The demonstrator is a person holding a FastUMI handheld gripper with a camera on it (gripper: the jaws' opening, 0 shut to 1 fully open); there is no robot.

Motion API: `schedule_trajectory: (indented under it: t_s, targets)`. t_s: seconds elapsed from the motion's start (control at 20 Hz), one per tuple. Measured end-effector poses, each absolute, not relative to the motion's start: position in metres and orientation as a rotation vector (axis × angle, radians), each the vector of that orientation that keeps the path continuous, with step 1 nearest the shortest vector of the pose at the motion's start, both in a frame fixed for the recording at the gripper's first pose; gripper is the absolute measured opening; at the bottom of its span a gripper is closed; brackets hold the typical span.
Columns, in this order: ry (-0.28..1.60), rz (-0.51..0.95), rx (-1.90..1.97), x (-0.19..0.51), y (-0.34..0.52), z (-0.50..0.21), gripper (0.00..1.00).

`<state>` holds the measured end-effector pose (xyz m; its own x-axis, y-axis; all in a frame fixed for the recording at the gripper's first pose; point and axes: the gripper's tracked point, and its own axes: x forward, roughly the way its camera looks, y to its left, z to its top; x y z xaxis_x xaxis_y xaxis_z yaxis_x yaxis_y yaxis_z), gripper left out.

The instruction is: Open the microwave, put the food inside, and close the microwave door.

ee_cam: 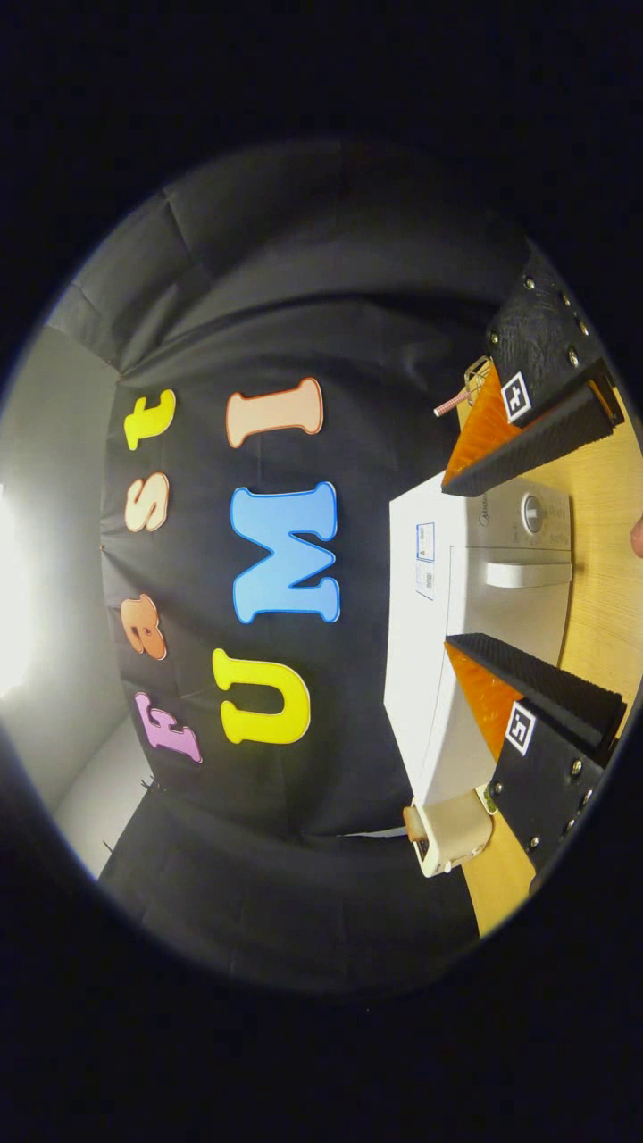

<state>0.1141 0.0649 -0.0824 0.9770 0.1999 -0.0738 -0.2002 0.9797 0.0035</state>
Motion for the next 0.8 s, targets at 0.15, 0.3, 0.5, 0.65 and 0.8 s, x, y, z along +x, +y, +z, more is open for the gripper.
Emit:
schedule_trajectory:
  t_s: [0.15,0.3,0.5,0.65,0.8]
  targets:
    - [0.117,0.198,-0.017,0.13,0.069,-0.108,0.98]
    - [0.171,0.193,-0.031,0.143,0.073,-0.137,0.98]
    - [0.243,0.179,-0.043,0.153,0.076,-0.173,0.98]
    - [0.282,0.172,-0.055,0.159,0.077,-0.192,0.98]
    - [0.325,0.162,-0.045,0.166,0.077,-0.21,0.84]
